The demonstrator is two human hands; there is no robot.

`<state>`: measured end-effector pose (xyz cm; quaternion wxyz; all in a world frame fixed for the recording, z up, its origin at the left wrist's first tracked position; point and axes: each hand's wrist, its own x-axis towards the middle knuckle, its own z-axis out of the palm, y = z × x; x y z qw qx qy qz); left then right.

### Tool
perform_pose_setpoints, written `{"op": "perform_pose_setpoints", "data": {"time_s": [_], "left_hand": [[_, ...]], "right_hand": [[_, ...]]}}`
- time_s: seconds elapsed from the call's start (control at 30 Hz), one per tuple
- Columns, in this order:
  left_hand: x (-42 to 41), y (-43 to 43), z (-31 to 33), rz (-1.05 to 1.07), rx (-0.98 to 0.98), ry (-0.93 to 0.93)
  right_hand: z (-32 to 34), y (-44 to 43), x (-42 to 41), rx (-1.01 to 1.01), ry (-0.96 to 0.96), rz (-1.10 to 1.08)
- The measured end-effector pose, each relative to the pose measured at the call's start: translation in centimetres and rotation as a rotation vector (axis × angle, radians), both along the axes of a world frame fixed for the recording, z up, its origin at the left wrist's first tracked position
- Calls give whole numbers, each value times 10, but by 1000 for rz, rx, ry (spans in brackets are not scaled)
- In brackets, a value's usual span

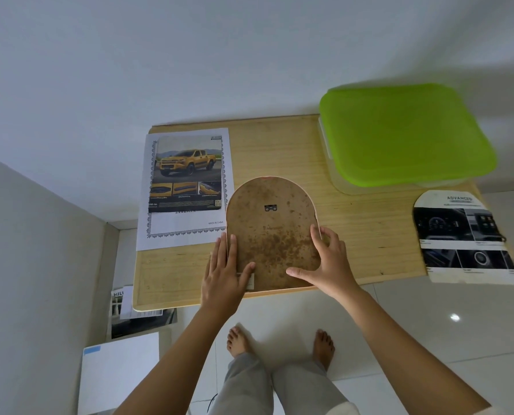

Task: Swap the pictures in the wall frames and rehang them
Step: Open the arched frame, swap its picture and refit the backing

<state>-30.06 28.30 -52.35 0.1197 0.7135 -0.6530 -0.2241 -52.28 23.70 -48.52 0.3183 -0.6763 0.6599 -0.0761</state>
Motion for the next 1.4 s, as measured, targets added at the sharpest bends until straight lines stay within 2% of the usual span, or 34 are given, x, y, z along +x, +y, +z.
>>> {"op": "perform_pose_setpoints", "data": {"time_s": [0.2,0.4,0.53,0.83,0.93,1.07,1.13,1.27,1.4], "left_hand": [[-3,0,-4,47,-28,3],[-5,1,-5,65,-50,8],[-9,0,-5,99,-52,17],[-19,-14,18,201,-37,129],[-29,-39,45,190,-128,223],[-45,-94,115,179,-258,564],[-52,-118,157,174,-297,654],[-56,-153,203,222,-262,821],[-43,-170,216,285,-209,829]], "right_hand": [[-8,7,6,-48,-207,-200],[-3,3,-4,6,-422,-329],[4,2,-2,34,-584,-298],[31,-17,5,-52,-712,-234],[53,-27,5,-169,-707,-181],[92,-47,10,-351,-672,-50],[111,-58,15,-462,-628,0],[134,-77,20,-678,-476,168],[149,-84,35,-860,-350,286]]}}
